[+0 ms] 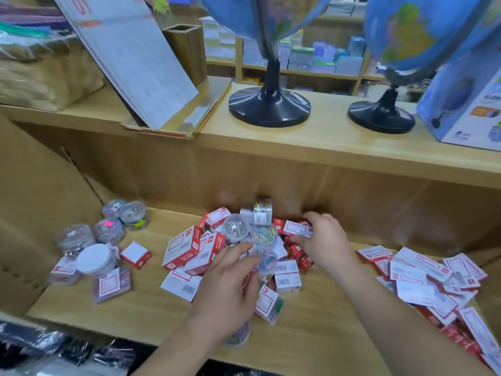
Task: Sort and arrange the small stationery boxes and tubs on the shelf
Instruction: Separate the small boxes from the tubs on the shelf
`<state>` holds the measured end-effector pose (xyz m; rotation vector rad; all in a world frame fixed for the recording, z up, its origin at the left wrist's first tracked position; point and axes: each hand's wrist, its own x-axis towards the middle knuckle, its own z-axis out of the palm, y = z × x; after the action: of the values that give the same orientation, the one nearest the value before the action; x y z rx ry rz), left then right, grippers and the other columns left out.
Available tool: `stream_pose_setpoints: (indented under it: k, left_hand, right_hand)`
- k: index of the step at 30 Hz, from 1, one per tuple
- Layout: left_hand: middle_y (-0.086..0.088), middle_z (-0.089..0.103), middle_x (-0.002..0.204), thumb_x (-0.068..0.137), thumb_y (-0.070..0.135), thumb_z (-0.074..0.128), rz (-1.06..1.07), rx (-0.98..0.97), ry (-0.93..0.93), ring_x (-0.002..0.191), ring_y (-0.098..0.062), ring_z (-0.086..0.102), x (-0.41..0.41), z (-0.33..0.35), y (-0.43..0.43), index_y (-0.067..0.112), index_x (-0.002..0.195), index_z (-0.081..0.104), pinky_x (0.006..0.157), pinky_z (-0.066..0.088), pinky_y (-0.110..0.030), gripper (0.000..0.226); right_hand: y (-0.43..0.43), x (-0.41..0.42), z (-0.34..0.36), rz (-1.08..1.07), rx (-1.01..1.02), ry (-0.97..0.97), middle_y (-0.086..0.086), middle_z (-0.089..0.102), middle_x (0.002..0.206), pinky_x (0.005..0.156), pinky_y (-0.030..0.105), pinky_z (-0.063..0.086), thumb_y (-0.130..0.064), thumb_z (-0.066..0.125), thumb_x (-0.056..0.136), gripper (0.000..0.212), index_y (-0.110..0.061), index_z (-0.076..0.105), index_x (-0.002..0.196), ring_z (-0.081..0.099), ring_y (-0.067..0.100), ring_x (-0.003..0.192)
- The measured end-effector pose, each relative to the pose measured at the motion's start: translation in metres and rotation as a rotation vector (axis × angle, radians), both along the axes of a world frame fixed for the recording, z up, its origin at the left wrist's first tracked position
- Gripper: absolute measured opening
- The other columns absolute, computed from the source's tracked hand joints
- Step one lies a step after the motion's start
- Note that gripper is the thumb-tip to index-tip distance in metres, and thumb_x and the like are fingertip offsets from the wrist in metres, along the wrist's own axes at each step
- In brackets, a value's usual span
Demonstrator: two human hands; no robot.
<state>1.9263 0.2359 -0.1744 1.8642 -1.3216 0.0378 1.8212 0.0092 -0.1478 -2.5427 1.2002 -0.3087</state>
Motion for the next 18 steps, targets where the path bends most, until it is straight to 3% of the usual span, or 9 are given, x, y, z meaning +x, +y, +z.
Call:
stream_pose_setpoints:
  k: [2,7,11,14,18]
  left_hand:
    - [0.005,0.061,0.132,0.092,0.026,0.058,0.001,-0.006,0.004,0.12,-0.02,0.06,0.001,0.0,-0.001,0.023,0.112,0.071,0.094,0.054,-0.041,0.024]
    - [0.005,0.059,0.135,0.094,0.029,0.057,-0.055,-0.006,0.017,0.122,-0.016,0.059,-0.006,0.007,-0.009,0.024,0.112,0.071,0.095,0.051,-0.032,0.024]
    - [0.004,0.059,0.134,0.092,0.019,0.067,-0.097,0.022,-0.026,0.121,-0.016,0.057,-0.01,0.012,-0.018,0.023,0.114,0.069,0.094,0.049,-0.031,0.022]
    - [0.003,0.062,0.129,0.09,0.024,0.064,-0.123,0.071,-0.087,0.117,-0.019,0.06,-0.013,0.016,-0.026,0.023,0.116,0.068,0.093,0.052,-0.031,0.026]
    - [0.008,0.065,0.116,0.087,0.036,0.056,-0.141,0.222,-0.122,0.111,-0.019,0.059,-0.023,0.02,-0.06,0.025,0.112,0.07,0.09,0.053,-0.033,0.03]
  right_hand:
    - [-0.005,-0.005,0.0,-0.003,0.044,0.036,0.009,0.06,0.114,0.096,0.033,0.043,-0.042,0.079,0.081,0.058,-0.019,0.063,0.131,0.052,0.03,0.118]
    - [-0.008,-0.02,0.0,-0.009,0.067,0.037,-0.003,0.042,0.099,0.097,0.03,0.039,-0.046,0.075,0.085,0.041,-0.026,0.067,0.119,0.041,0.025,0.116]
    - [0.0,-0.036,0.012,-0.029,0.03,-0.128,-0.01,0.051,0.098,0.084,0.031,0.042,-0.048,0.082,0.075,0.039,-0.028,0.062,0.103,0.043,0.014,0.105]
    - [0.004,-0.062,0.02,-0.123,0.021,-0.273,-0.009,0.054,0.097,0.082,0.033,0.043,-0.041,0.088,0.069,0.039,-0.025,0.065,0.095,0.048,0.014,0.098]
    - [-0.004,-0.118,0.026,-0.235,0.052,-0.234,-0.01,0.059,0.092,0.074,0.033,0.045,-0.047,0.084,0.073,0.035,-0.025,0.067,0.093,0.059,0.016,0.093]
